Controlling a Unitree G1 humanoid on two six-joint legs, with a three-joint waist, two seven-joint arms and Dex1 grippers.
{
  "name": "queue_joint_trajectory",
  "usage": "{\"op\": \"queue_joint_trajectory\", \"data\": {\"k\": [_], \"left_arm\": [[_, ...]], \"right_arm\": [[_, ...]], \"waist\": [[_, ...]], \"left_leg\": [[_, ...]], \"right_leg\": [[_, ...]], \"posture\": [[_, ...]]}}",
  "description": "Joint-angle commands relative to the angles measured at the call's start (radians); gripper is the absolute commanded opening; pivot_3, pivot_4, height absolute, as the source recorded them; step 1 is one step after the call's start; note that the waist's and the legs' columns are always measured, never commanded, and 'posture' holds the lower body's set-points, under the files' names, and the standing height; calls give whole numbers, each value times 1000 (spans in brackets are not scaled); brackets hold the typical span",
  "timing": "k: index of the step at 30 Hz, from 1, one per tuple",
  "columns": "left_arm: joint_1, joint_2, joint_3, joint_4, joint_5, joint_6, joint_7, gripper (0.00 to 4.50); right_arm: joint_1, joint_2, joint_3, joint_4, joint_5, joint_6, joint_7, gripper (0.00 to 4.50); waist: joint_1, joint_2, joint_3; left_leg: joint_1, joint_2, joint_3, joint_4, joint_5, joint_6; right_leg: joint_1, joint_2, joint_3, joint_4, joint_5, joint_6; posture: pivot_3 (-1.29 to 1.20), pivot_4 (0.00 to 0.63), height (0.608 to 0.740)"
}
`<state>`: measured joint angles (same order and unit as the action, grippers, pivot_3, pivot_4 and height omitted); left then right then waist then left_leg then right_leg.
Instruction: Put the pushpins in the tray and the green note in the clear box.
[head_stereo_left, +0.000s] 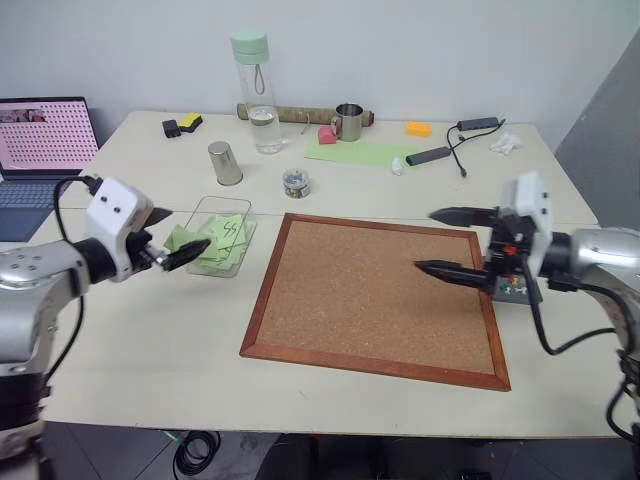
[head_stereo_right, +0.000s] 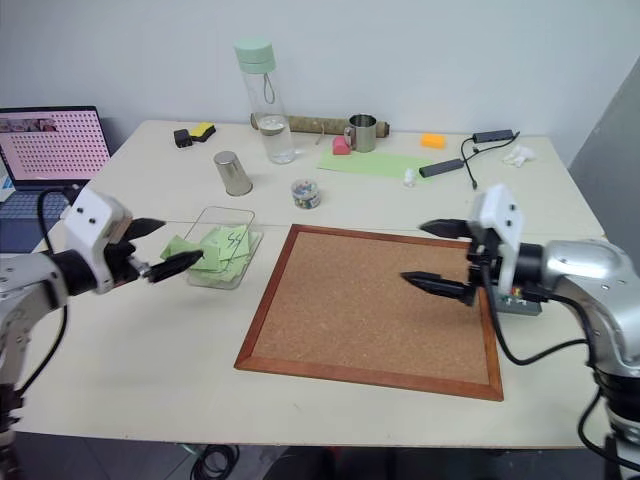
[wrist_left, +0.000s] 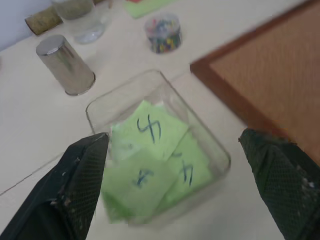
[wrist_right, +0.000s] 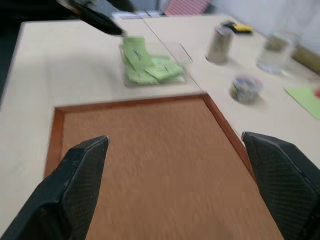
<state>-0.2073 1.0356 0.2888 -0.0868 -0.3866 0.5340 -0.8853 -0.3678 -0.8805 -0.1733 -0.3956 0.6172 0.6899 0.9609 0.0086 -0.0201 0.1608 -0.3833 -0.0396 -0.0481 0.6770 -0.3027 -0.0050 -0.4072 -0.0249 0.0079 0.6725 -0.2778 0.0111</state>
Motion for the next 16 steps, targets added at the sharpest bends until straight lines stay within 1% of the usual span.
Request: {"op": "queue_joint_trajectory", "data": {"k": [1, 4, 9, 13, 16], "left_arm": [[77, 83, 103, 23, 22, -81, -106, 4447], [151, 128, 166, 97, 47, -150, -171, 4447], [221, 137, 221, 183, 66, -228, -232, 4447], [226, 133, 233, 210, 56, -237, -249, 4447], [235, 127, 240, 217, 51, -238, -258, 4447]], "right_arm": [[122, -88, -148, -33, 11, 6, 45, 4480], [259, -151, -250, -28, -4, -3, 98, 4480], [416, -205, -370, 33, -65, -50, 167, 4480], [485, -232, -408, 70, -100, -96, 217, 4480], [493, -242, -412, 107, -123, -127, 233, 4480]], "waist": [[1, 0, 0], [2, 1, 1], [1, 3, 2], [1, 3, 2], [-1, 3, 2]], "left_leg": [[0, 0, 0, 0, 0, 0], [0, 1, 0, 0, 0, 1], [1, 1, 0, 0, -1, 1], [1, 1, 0, 0, -1, 2], [1, 1, 0, 0, -1, 2]], "right_leg": [[0, 0, 0, 0, 0, 0], [0, 0, -1, 0, -1, -1], [1, 0, -1, 1, -1, -1], [1, 0, -2, 1, -1, -1], [1, 0, -2, 1, -1, -1]], "posture": [[0, 150, 740], [0, 150, 740], [0, 150, 740], [0, 150, 740], [0, 150, 740]]}}
